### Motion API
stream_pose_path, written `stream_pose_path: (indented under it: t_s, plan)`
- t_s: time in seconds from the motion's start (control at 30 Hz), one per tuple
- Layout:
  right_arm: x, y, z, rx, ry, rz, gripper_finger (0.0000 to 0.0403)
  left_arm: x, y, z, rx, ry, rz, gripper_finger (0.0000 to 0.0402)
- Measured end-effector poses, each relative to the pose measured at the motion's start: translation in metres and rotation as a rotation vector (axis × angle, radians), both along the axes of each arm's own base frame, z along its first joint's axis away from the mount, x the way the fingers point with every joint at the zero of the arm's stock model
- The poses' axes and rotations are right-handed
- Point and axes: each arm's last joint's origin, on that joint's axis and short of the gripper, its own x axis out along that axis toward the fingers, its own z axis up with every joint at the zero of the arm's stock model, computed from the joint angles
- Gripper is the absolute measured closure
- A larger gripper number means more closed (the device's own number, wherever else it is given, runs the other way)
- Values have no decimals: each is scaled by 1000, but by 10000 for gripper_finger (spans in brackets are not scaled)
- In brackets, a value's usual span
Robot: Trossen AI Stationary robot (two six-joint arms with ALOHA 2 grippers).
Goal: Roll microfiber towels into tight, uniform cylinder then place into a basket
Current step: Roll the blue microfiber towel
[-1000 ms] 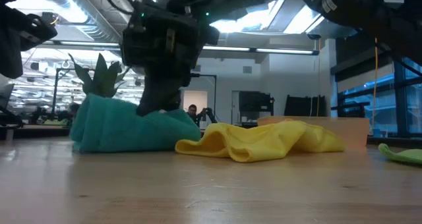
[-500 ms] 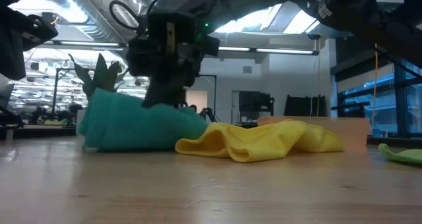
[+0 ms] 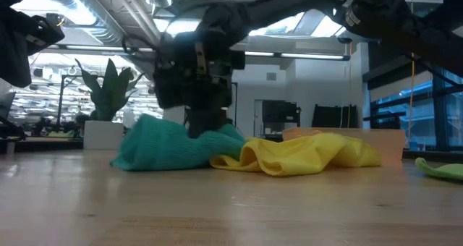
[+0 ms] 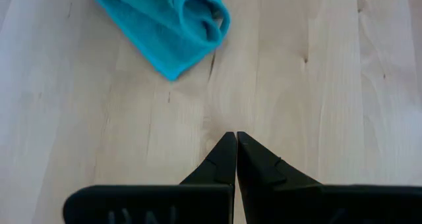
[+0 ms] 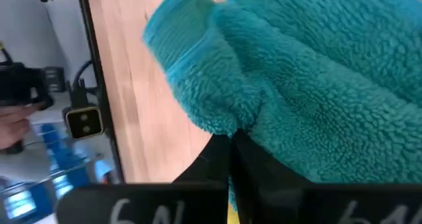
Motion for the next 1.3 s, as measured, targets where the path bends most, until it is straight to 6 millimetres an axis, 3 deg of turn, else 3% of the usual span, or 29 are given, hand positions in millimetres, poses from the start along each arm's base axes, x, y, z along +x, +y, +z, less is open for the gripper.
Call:
stream_pose_path:
  t_s: [0.23,0.47,0.73,1.3]
  plan:
    - [4,-13,-6,12,-37,-24,396,2,1,1,31,-30,9,398]
    - [6,-13,-6,13,-65,-19,391,8,7,0,293,-162,11,398]
    - [6,-12,-6,12,-67,-17,392,40,12,-12,409,-157,-71,398]
    - [6,-13,-6,8,-88,1,390,92,34,-42,371,-77,-217,398]
